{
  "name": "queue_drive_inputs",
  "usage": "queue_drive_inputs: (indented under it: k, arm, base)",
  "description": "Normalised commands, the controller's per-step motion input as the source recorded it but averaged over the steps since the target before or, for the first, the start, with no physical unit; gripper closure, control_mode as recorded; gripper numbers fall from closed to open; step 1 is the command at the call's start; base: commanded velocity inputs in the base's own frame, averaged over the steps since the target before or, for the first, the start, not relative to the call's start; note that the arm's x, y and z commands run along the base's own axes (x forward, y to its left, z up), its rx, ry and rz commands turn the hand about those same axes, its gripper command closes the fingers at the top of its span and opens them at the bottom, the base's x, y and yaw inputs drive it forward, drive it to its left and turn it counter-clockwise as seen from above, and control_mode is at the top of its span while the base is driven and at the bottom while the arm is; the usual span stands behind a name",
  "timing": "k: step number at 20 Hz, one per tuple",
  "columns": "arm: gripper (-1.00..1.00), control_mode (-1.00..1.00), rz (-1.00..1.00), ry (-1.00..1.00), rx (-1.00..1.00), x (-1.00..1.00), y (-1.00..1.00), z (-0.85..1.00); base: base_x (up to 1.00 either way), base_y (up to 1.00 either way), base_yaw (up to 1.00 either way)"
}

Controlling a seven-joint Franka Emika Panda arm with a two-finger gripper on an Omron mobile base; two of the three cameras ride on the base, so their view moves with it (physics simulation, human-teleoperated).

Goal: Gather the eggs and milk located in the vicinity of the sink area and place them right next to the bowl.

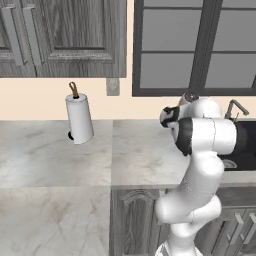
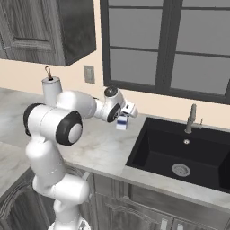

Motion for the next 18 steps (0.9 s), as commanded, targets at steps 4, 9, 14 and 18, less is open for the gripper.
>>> queue_drive_inputs:
  k: [4, 9, 14, 18]
  arm:
    - [1.0, -1.0, 0.0, -0.27, 0.0, -0.94, 0.0, 1.0]
    - [1.0, -1.0, 0.0, -0.15, 0.0, -0.92, 0.0, 0.94]
    - [1.0, -1.0, 0.0, -0.01, 0.0, -0.99, 0.0, 0.67]
    - [1.0, -1.0, 0.0, -0.01, 0.0, -0.97, 0.0, 0.56]
  base:
    - [0.0, 0.0, 0.0]
    - [0.0, 0.0, 0.0]
    - [0.0, 0.0, 0.0]
    - [0.0, 0.0, 0.0]
